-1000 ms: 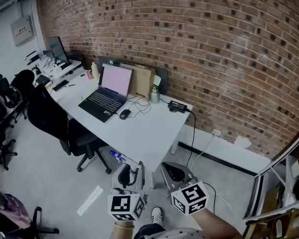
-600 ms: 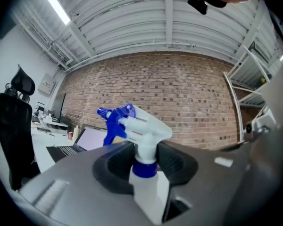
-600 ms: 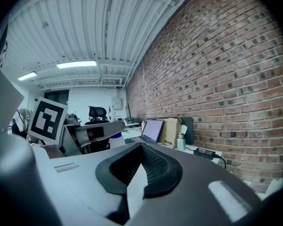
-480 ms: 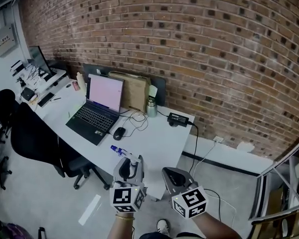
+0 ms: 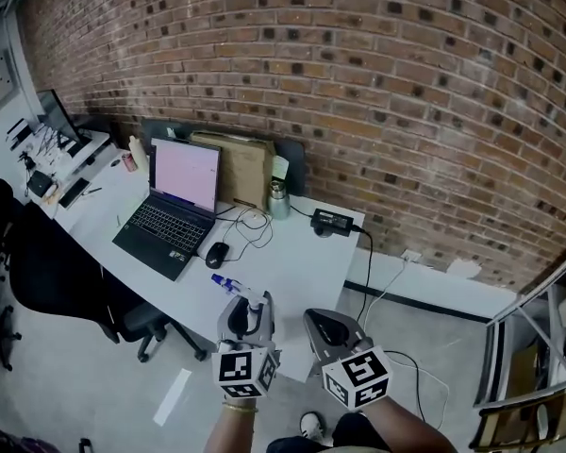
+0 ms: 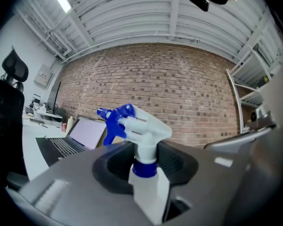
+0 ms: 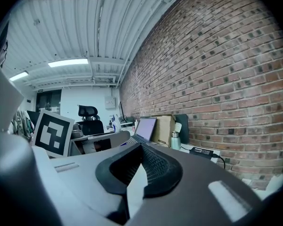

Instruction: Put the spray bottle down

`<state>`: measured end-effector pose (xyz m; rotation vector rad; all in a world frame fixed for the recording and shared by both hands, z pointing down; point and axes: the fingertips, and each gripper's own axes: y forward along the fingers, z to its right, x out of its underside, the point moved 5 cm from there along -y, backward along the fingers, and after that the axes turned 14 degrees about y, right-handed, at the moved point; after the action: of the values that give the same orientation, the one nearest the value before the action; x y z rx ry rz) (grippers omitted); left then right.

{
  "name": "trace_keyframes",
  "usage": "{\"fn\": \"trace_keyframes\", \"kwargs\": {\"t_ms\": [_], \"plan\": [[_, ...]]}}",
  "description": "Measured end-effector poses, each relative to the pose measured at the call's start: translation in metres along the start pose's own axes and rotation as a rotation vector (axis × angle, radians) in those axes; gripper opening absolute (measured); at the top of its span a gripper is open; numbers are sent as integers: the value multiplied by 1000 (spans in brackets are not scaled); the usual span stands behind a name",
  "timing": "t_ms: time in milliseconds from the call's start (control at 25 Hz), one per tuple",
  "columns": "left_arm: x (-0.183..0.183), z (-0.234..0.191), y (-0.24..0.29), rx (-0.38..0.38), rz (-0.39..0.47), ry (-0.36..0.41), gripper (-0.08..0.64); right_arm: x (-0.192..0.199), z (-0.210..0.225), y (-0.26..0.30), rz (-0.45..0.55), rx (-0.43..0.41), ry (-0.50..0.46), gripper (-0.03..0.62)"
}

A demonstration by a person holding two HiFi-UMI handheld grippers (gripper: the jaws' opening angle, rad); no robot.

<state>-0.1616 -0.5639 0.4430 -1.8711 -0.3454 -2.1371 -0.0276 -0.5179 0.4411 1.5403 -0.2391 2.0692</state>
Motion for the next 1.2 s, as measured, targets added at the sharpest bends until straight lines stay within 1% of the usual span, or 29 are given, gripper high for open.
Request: {"fn": "trace_keyframes", "kwargs": {"t_ms": [240, 400, 560, 680, 720, 760, 800, 880, 1080, 1200], "plan": [[-2, 5, -3, -3, -22, 24, 144, 3, -3, 2, -9, -14, 5, -2], [-2, 5, -8, -12, -31, 26, 184, 4, -9, 4, -14, -31, -4, -2], [-5, 0, -21, -27, -35, 2, 196, -1, -17, 2, -2, -53, -15, -2], [-13, 1, -39, -50, -12, -6, 196, -4, -25, -3, 13, -69, -17, -2], [-15, 3, -46, -64, -10, -2, 191, -5, -27, -5, 19, -74, -16, -2], [-17, 6, -52, -79, -15, 2, 162, -5, -29, -8, 27, -79, -14, -2], [-19, 8, -59, -96, -25, 7, 120, -6, -31, -10, 36, -84, -14, -2], [-24, 12, -70, -130, -44, 12, 12, -6, -34, -15, 52, -93, -15, -2], [-34, 20, -96, -142, -43, -39, 9, -4, -42, -29, 70, -107, -15, -2], [-37, 22, -105, -135, -43, -38, 8, -2, -48, -32, 68, -120, -23, -2]]}}
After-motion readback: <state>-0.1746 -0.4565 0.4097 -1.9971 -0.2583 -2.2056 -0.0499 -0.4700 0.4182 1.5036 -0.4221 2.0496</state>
